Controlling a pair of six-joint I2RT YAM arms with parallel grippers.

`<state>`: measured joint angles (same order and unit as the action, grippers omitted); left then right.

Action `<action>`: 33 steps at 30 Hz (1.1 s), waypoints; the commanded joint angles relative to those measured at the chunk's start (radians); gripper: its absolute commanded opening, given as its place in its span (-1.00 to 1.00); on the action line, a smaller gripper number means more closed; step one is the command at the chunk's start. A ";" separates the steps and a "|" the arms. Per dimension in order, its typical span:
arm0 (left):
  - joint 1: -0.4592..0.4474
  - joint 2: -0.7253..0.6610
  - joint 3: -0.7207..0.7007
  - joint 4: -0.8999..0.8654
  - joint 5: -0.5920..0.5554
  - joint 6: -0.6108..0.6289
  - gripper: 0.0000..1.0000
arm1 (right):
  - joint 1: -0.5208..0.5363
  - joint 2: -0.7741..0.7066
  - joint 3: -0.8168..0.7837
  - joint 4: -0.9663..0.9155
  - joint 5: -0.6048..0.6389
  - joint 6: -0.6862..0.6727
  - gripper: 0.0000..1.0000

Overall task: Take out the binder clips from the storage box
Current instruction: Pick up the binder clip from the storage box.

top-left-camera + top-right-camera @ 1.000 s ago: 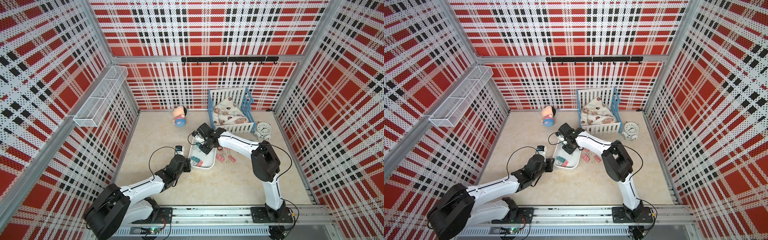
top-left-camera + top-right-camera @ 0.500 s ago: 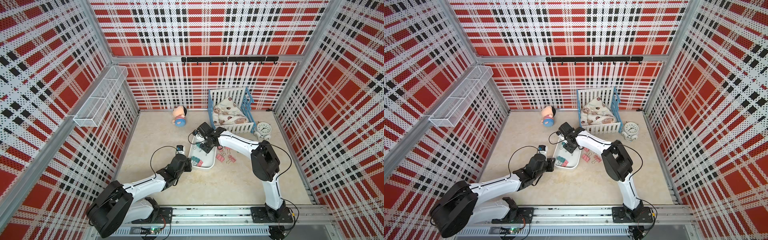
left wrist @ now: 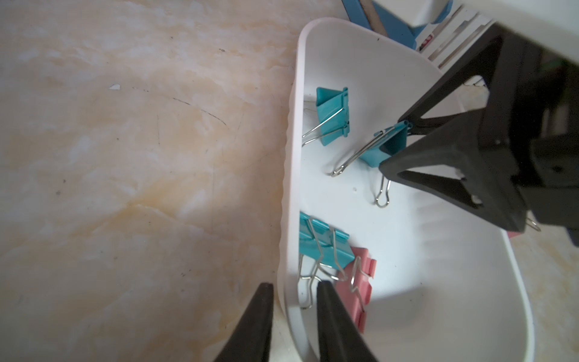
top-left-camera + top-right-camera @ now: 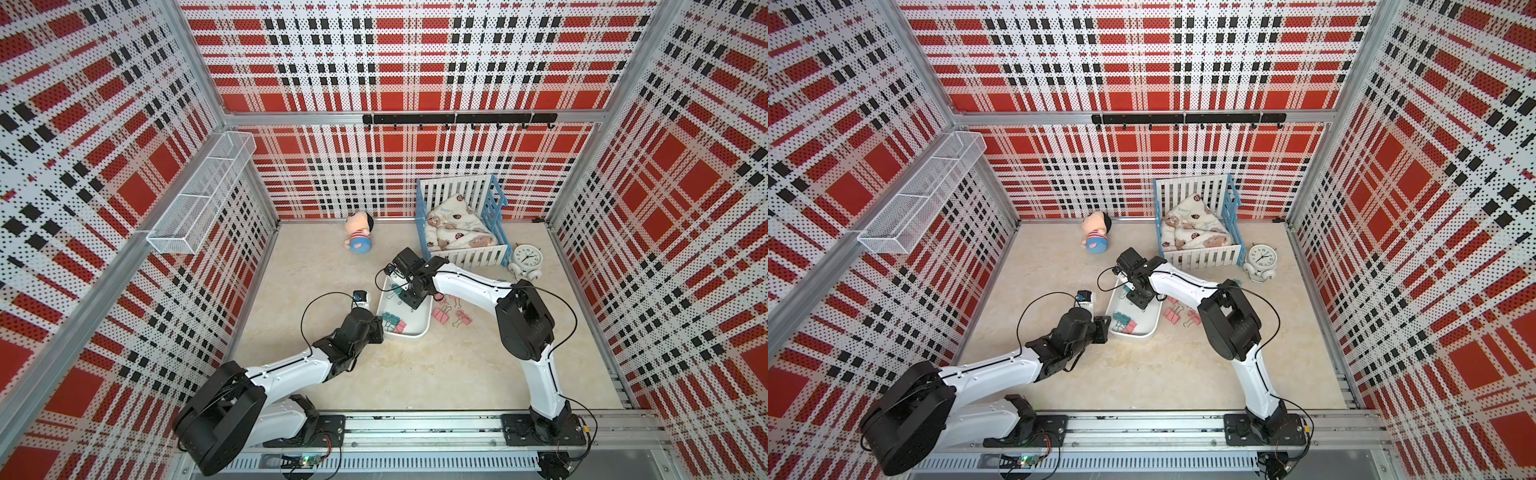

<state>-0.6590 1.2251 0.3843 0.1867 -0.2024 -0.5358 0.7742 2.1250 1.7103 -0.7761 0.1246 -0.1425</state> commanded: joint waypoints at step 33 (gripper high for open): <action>-0.008 -0.058 -0.001 -0.031 -0.023 0.008 -0.38 | -0.085 -0.304 -0.057 -0.106 -0.006 0.026 -0.42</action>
<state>-0.6605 1.1889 0.3843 0.1703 -0.2142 -0.5377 0.7227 1.8893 1.6756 -0.8047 0.1089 -0.1440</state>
